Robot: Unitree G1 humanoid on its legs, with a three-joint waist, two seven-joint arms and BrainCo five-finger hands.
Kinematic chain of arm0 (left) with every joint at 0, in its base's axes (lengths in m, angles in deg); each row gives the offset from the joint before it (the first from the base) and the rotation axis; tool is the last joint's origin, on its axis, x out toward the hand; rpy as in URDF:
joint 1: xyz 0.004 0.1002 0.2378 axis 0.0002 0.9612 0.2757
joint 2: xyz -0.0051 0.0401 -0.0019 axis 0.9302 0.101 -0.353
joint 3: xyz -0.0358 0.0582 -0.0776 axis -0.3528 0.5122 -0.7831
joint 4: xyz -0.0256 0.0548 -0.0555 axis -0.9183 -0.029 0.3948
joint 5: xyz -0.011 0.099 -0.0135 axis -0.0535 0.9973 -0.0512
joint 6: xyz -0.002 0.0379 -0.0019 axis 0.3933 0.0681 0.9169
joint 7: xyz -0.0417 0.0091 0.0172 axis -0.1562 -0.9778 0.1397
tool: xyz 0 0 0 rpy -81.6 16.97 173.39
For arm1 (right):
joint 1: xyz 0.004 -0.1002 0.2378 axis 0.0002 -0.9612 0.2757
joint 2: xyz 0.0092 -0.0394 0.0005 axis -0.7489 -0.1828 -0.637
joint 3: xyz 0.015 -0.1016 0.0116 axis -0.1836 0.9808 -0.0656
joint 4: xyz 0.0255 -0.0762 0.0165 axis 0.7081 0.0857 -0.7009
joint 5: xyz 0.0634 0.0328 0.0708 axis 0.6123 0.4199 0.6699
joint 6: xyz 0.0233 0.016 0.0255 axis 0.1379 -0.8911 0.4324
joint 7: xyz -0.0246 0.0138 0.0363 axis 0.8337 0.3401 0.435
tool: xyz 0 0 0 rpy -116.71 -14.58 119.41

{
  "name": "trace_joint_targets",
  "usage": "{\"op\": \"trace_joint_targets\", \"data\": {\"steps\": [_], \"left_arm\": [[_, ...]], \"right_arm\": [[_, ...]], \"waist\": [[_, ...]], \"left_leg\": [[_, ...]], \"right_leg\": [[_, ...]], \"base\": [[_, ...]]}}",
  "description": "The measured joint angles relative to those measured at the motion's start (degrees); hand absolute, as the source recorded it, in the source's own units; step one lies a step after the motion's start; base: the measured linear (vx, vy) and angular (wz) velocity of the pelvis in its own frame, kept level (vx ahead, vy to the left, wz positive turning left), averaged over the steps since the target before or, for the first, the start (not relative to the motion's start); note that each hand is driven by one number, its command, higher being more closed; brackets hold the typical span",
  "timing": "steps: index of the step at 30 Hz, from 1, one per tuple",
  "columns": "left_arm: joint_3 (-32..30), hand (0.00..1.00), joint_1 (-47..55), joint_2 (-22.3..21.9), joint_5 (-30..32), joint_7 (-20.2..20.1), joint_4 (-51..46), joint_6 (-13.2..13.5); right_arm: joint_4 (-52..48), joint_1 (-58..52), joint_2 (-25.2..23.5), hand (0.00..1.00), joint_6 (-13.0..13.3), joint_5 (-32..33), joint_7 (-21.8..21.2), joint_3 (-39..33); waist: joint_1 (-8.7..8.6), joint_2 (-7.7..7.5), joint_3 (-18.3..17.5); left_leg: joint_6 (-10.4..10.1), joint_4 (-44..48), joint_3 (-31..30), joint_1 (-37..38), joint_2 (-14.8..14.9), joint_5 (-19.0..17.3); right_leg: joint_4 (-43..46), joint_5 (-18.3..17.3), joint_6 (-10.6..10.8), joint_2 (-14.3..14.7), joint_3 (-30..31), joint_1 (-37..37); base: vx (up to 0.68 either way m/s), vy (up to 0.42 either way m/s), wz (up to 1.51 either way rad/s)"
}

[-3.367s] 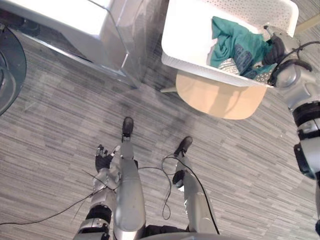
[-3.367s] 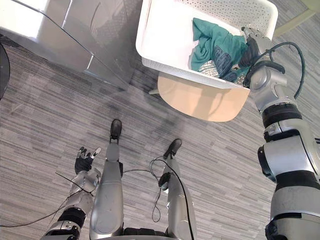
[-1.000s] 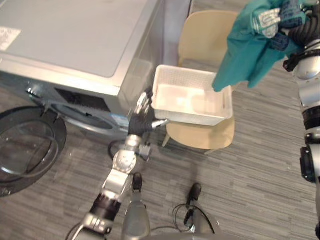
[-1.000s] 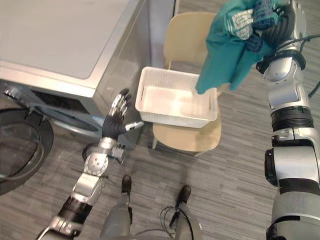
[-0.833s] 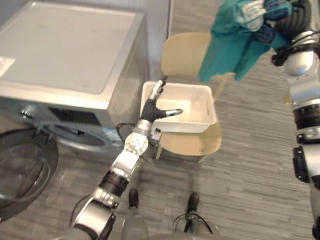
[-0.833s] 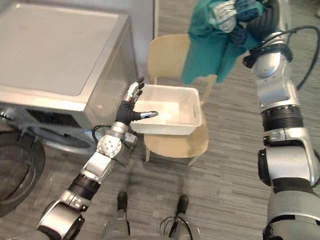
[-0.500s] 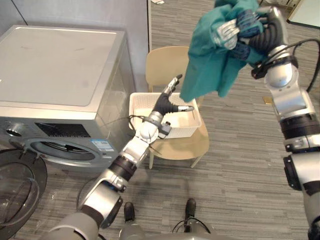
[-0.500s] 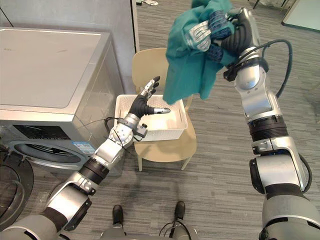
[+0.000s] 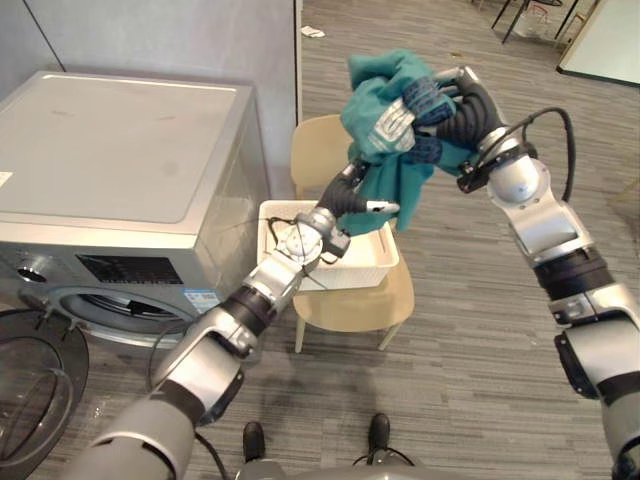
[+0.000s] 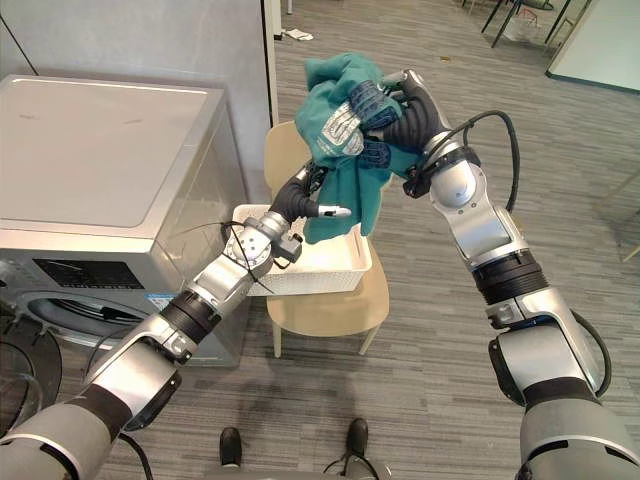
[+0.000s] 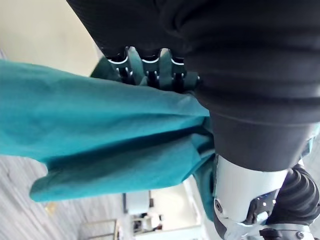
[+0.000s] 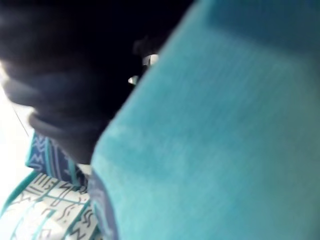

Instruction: Pick up the laundry basket with both hands and put the clothes into the washing machine.

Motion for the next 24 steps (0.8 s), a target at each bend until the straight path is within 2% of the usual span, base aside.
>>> {"op": "trace_joint_targets", "data": {"steps": [3,10,16,17,20,24], "left_arm": [[5.4,0.0,-2.1,4.0,-6.0,-3.6,0.2,-0.6],[9.9,0.0,-2.6,8.0,-10.2,-7.3,-1.8,-1.2],[10.2,0.0,-3.0,9.5,-9.8,-6.8,-3.6,-1.0],[10.2,1.0,-3.0,9.5,-9.2,-6.0,-3.6,-0.5],[9.4,1.0,-3.0,9.2,-7.7,-4.9,-3.6,0.6],[4.8,1.0,-1.0,6.7,-4.7,-2.1,-3.6,2.0]], "right_arm": [[-2.3,-1.8,0.0,1.0,0.0,2.1,-1.1,0.9],[-3.4,-3.1,-0.7,1.0,0.7,8.5,-2.2,2.2],[-3.7,-3.1,-2.7,1.0,2.2,9.7,-2.1,3.4],[-4.2,-3.1,-2.7,1.0,2.2,10.1,-2.1,3.5],[-5.3,-3.1,-2.7,1.0,2.3,10.6,-2.1,3.5],[-5.3,-3.1,-2.7,1.0,3.9,12.8,-2.2,3.8]], "waist": [[-0.14,0.03,-1.1],[0.0,0.12,-2.1],[-0.02,0.2,-2.8],[0.07,0.21,-2.8],[0.11,0.22,-2.8],[-0.13,0.24,-2.8]], "left_leg": [[0.1,0.0,-0.3,-0.1,0.0,0.1],[0.1,0.3,-1.0,-0.1,0.0,0.1],[0.1,0.3,-0.8,-0.1,0.0,0.0],[-0.1,0.2,-0.5,-0.1,0.0,-0.1],[-0.2,0.0,-0.1,-0.1,0.0,-0.1],[-0.2,0.0,0.4,0.0,0.1,-0.2]], "right_leg": [[0.0,-0.1,-0.1,0.0,-0.7,0.0],[0.0,-0.2,-0.3,0.0,-1.0,0.3],[0.0,-0.1,-0.5,0.0,-1.0,0.2],[0.0,-0.1,-0.5,0.0,-0.9,0.2],[0.0,-0.1,-0.5,0.0,-0.6,-0.1],[0.0,-0.1,-0.5,0.1,0.0,-0.3]], "base": [[0.0,0.0,0.01],[0.01,-0.001,0.02],[0.0,0.0,0.0],[0.0,0.0,0.0],[-0.01,0.002,-0.06],[0.0,0.0,-0.06]]}}
